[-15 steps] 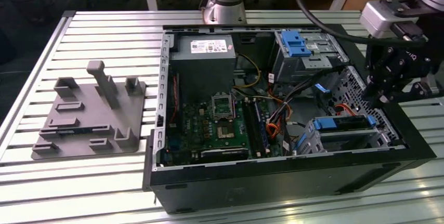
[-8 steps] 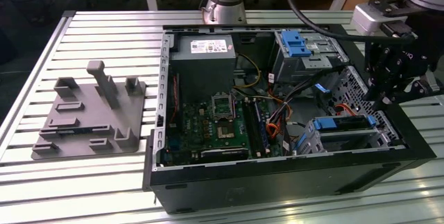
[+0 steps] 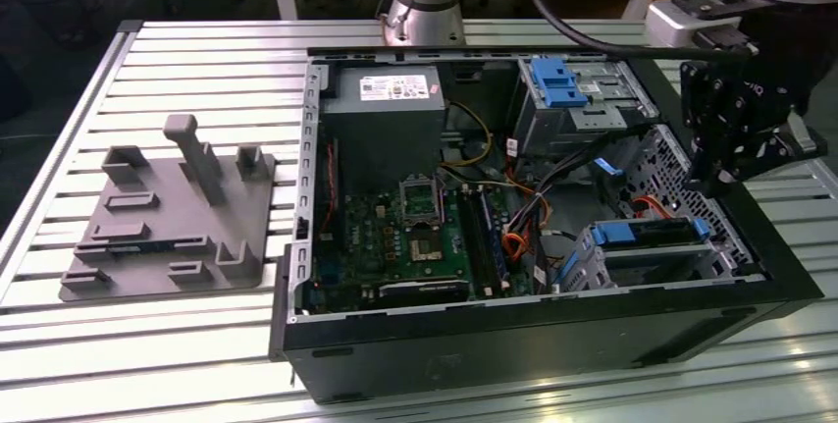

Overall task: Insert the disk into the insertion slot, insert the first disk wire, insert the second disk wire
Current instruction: 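Insert the second disk wire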

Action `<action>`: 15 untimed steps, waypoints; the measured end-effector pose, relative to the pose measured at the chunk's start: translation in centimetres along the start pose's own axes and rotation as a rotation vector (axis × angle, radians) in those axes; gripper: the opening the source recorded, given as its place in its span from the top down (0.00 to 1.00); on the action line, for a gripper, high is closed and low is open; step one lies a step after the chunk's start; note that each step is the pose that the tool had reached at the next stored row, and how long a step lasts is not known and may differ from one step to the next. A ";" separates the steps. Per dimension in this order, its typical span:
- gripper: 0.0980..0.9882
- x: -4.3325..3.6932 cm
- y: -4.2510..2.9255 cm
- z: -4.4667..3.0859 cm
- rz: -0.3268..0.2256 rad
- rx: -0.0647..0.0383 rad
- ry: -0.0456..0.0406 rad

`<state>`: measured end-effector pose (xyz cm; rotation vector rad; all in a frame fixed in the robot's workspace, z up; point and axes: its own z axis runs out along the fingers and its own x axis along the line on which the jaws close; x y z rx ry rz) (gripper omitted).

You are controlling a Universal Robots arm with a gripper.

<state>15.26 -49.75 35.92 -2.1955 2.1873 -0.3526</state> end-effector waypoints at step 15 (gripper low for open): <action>0.77 -2.98 2.70 -0.44 -0.011 0.011 0.0873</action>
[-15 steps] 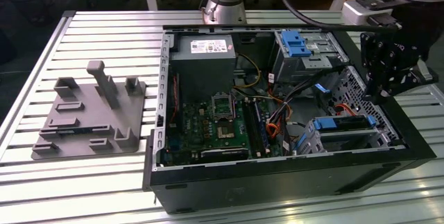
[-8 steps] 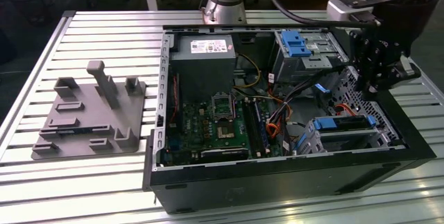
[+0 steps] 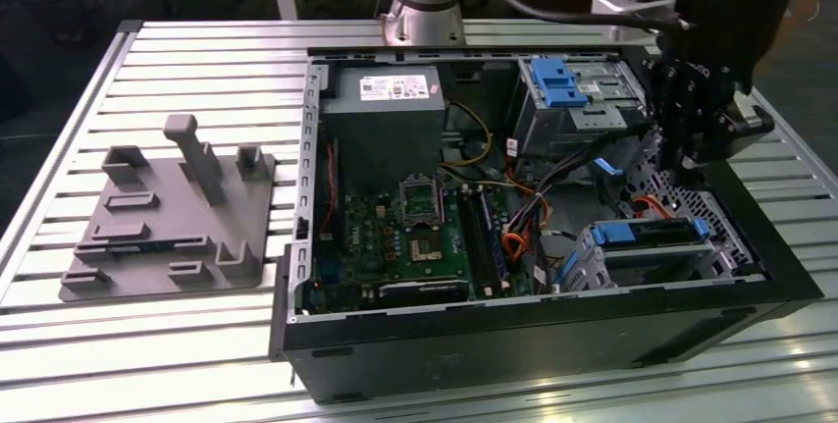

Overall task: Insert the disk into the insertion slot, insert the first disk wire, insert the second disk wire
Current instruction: 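Insert the second disk wire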

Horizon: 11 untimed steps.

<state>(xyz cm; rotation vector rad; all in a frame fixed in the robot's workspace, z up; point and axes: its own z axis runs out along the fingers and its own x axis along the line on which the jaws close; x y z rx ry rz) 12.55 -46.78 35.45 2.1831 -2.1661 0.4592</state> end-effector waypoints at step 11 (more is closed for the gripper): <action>0.77 -0.52 1.73 -2.21 -0.029 0.006 0.0413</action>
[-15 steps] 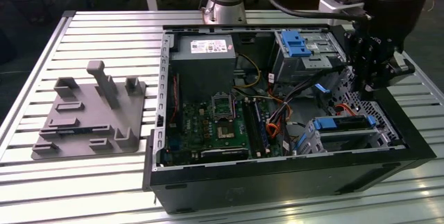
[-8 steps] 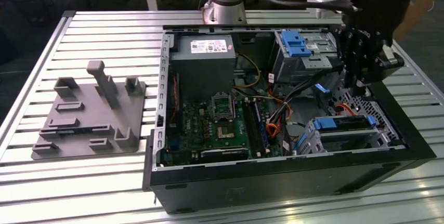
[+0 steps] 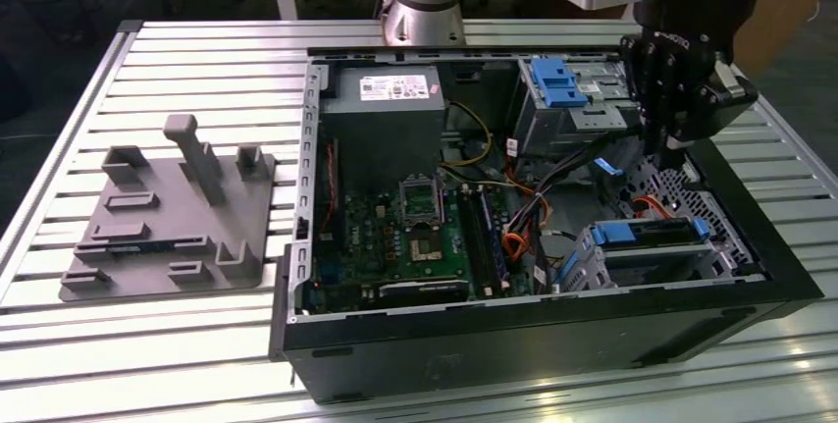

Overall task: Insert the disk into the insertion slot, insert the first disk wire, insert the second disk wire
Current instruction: 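Insert the second disk wire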

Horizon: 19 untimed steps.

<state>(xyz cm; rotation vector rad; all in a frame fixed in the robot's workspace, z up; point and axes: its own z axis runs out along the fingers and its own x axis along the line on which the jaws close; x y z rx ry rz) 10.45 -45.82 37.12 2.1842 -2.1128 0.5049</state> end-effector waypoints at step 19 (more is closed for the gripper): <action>0.69 -0.49 0.77 -0.28 -0.075 0.019 0.0418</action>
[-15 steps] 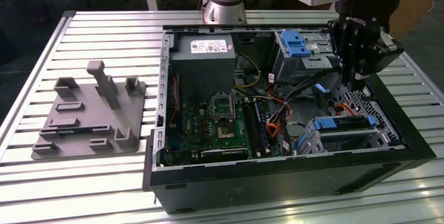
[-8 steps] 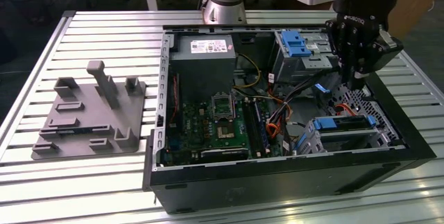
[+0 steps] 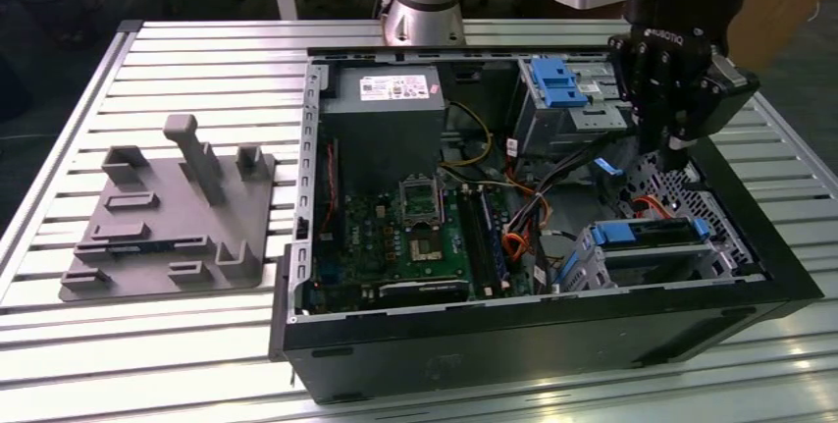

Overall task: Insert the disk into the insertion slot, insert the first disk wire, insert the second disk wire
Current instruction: 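Insert the second disk wire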

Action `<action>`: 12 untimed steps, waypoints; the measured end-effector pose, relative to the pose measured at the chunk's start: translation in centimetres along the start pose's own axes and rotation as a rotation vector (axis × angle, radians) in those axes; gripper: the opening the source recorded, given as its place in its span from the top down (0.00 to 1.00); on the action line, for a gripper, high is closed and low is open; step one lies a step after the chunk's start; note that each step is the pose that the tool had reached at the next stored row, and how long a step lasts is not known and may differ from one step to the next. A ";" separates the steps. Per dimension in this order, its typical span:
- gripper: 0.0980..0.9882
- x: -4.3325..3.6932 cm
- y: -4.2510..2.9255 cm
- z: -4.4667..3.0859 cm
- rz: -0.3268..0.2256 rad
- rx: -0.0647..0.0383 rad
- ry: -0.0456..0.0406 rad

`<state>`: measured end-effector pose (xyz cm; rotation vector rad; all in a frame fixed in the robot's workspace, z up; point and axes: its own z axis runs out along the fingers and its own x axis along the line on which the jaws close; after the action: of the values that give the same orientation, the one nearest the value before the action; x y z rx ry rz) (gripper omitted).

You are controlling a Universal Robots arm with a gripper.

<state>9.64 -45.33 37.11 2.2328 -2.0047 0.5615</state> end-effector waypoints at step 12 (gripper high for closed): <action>0.69 -0.47 3.41 -0.27 -0.006 -0.002 0.0272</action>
<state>6.22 -45.26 36.61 2.2169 -1.9844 0.5859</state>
